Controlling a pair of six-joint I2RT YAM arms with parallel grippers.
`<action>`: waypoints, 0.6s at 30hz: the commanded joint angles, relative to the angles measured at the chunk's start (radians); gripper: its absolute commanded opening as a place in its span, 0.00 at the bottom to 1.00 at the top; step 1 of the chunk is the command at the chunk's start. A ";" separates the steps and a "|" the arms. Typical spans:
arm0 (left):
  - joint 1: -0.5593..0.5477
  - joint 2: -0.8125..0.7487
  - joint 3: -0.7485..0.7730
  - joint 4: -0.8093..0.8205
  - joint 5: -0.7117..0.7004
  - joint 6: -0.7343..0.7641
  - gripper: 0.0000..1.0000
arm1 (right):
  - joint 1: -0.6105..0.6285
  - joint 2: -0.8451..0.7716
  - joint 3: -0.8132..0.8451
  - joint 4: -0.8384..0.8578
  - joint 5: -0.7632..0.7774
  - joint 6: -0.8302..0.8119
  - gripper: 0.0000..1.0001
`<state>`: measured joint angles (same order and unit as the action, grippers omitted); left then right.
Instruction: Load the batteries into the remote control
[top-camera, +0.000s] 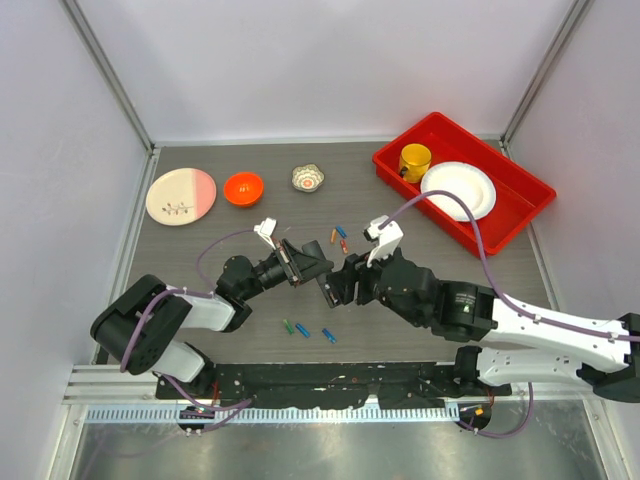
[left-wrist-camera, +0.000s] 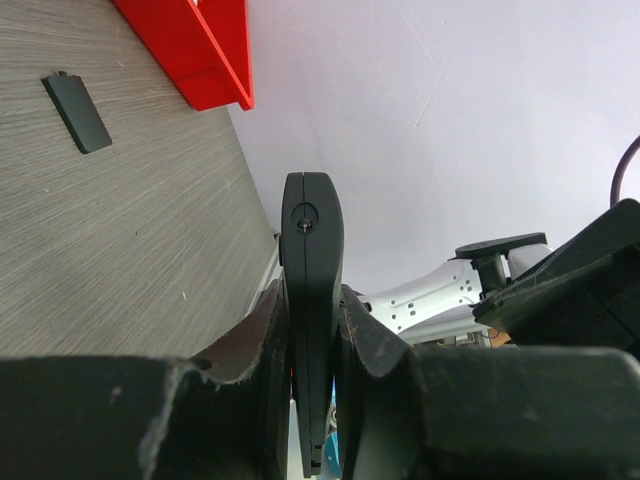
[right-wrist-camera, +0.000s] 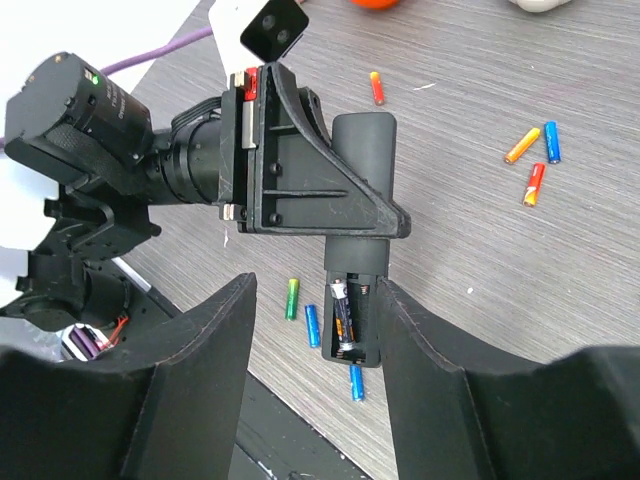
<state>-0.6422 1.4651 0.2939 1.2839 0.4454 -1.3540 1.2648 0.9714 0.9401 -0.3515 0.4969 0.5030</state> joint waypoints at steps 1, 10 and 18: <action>-0.005 -0.038 0.028 0.262 0.007 0.012 0.00 | -0.018 -0.034 -0.032 0.008 0.019 0.049 0.57; -0.005 -0.092 0.036 0.262 0.059 0.010 0.00 | -0.093 -0.134 -0.204 0.169 -0.174 0.149 0.63; -0.005 -0.114 0.030 0.262 0.084 0.003 0.00 | -0.235 -0.217 -0.334 0.313 -0.425 0.233 0.67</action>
<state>-0.6422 1.3804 0.2955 1.2896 0.5034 -1.3540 1.0725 0.7792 0.6476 -0.1917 0.2382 0.6685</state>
